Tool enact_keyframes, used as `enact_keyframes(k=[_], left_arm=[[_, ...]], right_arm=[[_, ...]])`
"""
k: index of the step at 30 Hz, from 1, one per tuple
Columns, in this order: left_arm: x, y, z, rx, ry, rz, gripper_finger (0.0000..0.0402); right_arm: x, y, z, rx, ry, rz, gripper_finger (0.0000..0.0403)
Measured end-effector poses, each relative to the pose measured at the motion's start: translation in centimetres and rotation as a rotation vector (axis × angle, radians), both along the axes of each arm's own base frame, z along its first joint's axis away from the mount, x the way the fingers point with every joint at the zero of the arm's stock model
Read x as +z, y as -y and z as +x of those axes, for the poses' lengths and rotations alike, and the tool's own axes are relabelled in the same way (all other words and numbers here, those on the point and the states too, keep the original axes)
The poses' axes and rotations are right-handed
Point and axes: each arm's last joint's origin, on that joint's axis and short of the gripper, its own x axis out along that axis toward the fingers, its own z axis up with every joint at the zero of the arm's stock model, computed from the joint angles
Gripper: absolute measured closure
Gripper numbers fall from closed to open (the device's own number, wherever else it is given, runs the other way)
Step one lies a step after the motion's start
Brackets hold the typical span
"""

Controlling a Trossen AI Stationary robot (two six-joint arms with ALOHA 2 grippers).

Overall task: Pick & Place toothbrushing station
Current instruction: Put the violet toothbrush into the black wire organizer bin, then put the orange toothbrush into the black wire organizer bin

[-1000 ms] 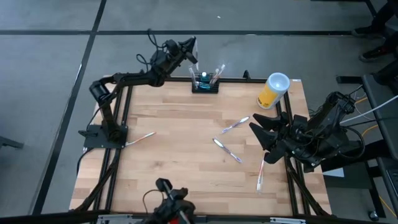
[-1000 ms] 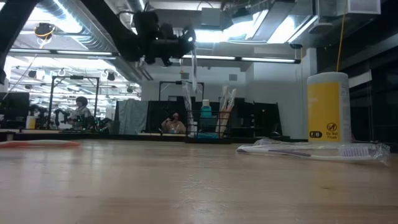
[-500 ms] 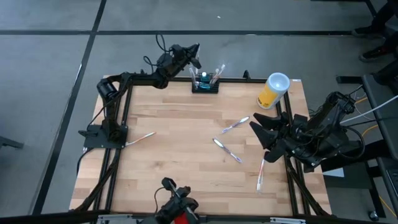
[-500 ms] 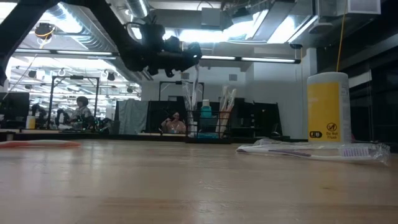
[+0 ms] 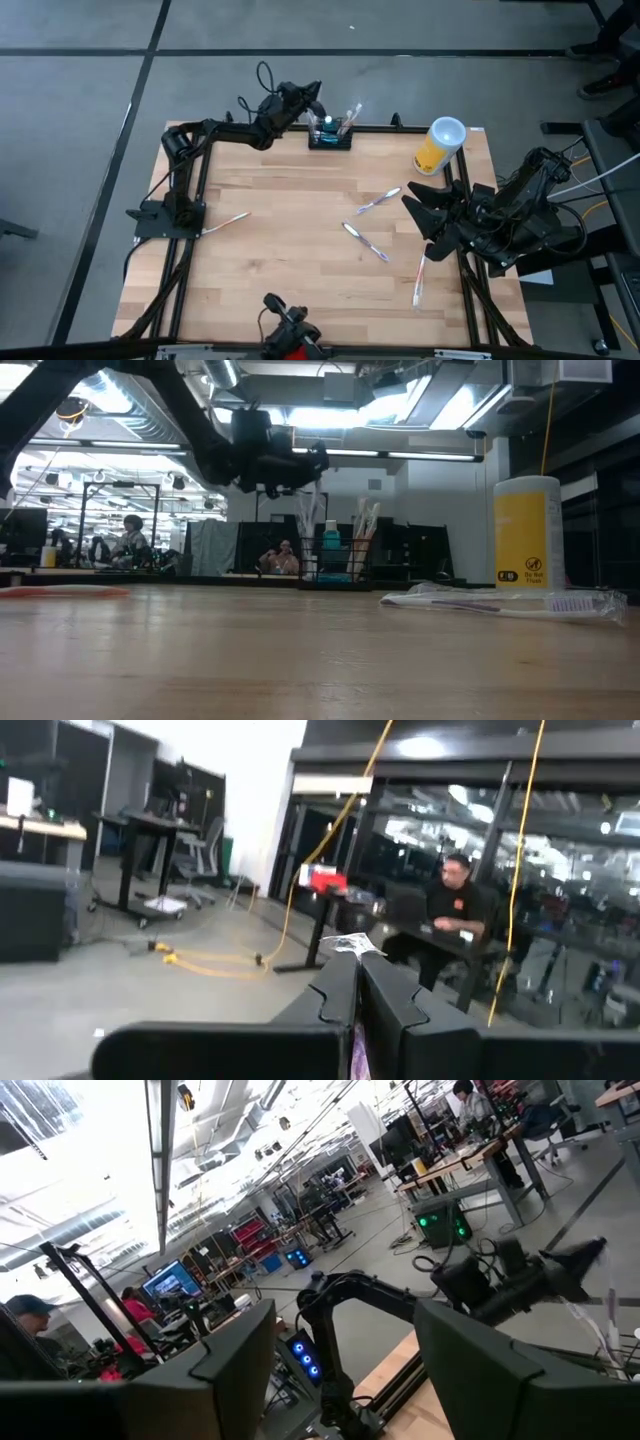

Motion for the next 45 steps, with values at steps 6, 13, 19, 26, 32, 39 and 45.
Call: enact_keyframes(k=[6, 13, 19, 26, 32, 39, 45], left_arm=[[-1.2, 1.3, 1.4, -0.003, -0.019, -0.03, 0.0399], [-2.1, 1.7, 1.8, -0.025, -0.005, -0.162, 0.0367], [-1.7, 1.3, 1.3, -0.08, -0.022, -0.208, 0.0302], [2.5, 2.1, -0.1, -0.059, -0.083, -0.112, 0.0228], [4.9, 2.2, -1.6, -0.035, -0.137, -0.083, 0.0203], [7.2, 4.4, -3.6, -0.18, -0.307, -0.202, 0.0206], [7.2, 9.4, -6.7, -0.32, -0.663, -0.453, 0.0207]], right_arm=[[0.0, -0.3, -0.3, 0.019, 0.003, 0.002, 0.016], [0.0, -0.6, -0.6, 0.036, 0.002, 0.001, 0.016], [0.0, -0.7, -0.7, 0.051, 0.008, -0.004, 0.016], [0.0, -0.9, -0.8, 0.062, 0.006, -0.01, 0.016], [0.0, -0.9, -0.8, 0.066, 0.0, -0.03, 0.016], [0.1, -1.0, -0.8, 0.081, 0.008, -0.04, 0.016], [0.1, -1.0, -0.8, 0.077, -0.013, -0.082, 0.016]])
